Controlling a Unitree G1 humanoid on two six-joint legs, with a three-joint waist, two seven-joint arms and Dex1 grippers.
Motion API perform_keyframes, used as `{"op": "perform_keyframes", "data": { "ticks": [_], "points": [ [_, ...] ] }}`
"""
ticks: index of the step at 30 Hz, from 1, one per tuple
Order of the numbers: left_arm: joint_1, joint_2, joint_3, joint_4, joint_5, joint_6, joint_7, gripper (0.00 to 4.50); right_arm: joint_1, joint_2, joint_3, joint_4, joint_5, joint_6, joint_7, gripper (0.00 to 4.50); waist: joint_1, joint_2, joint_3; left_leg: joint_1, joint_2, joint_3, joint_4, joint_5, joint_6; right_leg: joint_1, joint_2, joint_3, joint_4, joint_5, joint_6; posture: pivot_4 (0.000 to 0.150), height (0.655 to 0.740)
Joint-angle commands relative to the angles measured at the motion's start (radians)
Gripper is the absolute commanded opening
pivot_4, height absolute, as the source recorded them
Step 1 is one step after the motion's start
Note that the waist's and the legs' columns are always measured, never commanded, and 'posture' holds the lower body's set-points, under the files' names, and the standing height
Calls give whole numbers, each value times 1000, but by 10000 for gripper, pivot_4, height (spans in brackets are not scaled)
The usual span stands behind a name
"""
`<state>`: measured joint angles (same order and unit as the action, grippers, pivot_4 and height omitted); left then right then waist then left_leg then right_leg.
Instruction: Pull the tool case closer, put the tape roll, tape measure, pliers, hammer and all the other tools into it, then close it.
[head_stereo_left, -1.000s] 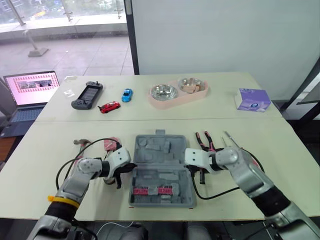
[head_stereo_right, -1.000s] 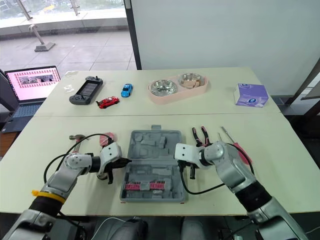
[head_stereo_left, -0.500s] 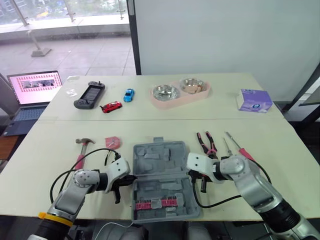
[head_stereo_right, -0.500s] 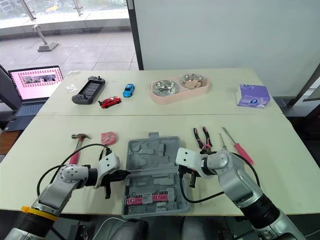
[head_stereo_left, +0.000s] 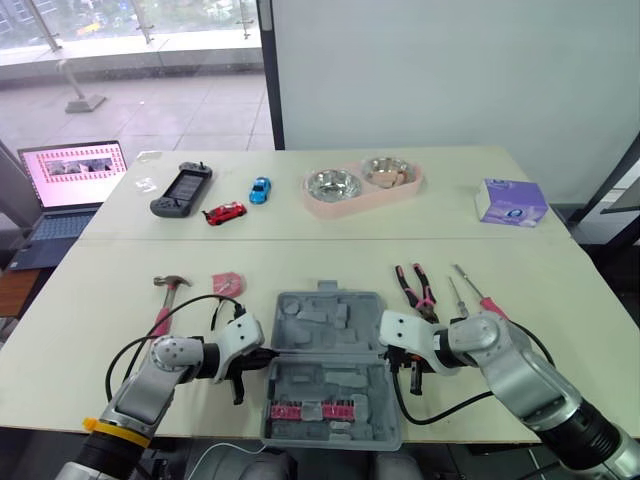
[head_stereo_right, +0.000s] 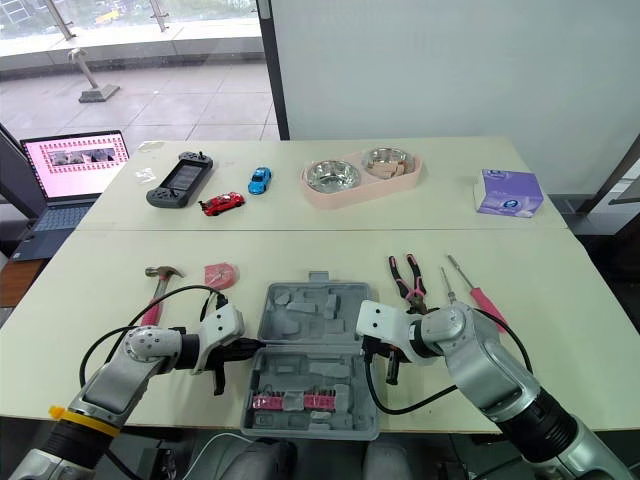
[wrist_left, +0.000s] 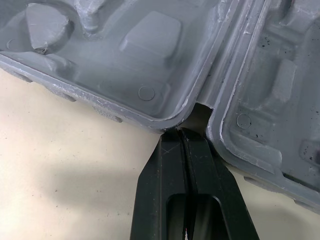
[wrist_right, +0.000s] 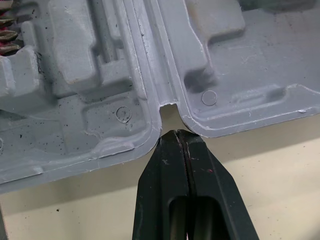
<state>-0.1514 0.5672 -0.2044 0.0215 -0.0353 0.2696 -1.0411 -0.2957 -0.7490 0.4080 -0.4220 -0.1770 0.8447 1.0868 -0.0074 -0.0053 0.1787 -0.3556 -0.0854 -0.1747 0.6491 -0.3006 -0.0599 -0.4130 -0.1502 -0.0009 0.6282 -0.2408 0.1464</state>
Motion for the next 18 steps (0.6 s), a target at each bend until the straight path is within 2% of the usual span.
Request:
{"op": "perform_keyframes", "data": {
  "ticks": [1,9,18],
  "points": [
    [43,9,-38,-31,-15,20,-18,0,8,-15,3,-92,43,19,6,156,0,0,0,0,0,0,0,0,0,0,0,0,0,0,0,1500,7360],
    [125,32,-44,-122,-37,53,-13,0,45,-55,10,-161,88,68,-12,156,-3,0,0,0,1,1,0,-1,1,0,0,0,-1,0,0,1500,7360],
    [144,52,-25,-121,-44,58,-1,0,53,-82,18,-175,121,78,-43,156,-1,0,0,0,1,1,0,-1,1,0,0,0,-1,0,1,1500,7360]
  ]
}}
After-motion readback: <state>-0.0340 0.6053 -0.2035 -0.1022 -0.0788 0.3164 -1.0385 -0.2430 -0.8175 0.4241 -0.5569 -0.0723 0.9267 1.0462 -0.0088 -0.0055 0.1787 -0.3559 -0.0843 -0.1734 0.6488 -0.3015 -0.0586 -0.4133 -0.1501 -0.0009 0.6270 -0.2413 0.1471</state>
